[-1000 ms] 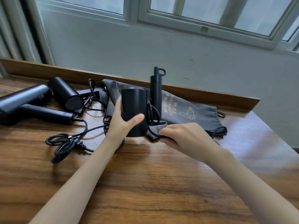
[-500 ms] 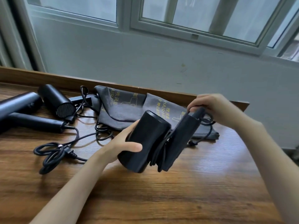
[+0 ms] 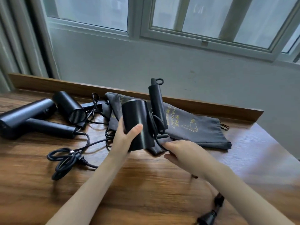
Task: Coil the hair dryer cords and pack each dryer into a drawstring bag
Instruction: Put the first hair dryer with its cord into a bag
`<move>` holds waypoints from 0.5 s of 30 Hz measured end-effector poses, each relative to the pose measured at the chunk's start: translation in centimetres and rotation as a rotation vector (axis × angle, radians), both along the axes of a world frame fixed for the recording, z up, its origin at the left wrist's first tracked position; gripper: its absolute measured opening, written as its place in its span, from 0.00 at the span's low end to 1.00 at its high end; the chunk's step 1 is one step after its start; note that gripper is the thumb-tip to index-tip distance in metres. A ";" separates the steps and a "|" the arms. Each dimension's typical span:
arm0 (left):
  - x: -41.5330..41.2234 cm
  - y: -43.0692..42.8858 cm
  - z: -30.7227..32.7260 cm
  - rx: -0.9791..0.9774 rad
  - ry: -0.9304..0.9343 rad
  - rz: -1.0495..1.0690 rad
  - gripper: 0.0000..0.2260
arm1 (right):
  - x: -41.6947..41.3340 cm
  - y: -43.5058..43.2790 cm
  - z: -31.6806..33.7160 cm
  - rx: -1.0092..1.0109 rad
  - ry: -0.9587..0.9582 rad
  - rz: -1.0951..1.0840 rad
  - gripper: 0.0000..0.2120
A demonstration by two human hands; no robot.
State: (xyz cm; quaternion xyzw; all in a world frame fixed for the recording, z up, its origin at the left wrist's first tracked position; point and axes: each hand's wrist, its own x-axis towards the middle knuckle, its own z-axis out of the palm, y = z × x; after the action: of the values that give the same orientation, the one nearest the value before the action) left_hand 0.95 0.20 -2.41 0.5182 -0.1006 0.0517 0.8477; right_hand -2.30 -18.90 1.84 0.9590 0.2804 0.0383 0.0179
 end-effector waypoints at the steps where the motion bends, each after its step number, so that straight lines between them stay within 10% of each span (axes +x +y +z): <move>1: 0.0 -0.1 -0.2 0.118 -0.032 0.051 0.30 | -0.1 0.0 0.1 -0.026 -0.007 0.000 0.11; 15: -1.0 -0.5 -0.7 1.094 -0.514 0.168 0.45 | 0.5 -5.2 5.4 0.096 0.040 -0.080 0.03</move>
State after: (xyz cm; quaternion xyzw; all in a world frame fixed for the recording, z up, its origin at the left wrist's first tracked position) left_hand -0.02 -0.27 -3.13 0.8556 -0.2728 0.1826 0.4002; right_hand -1.83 -24.09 7.28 0.9697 0.2399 0.0317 -0.0324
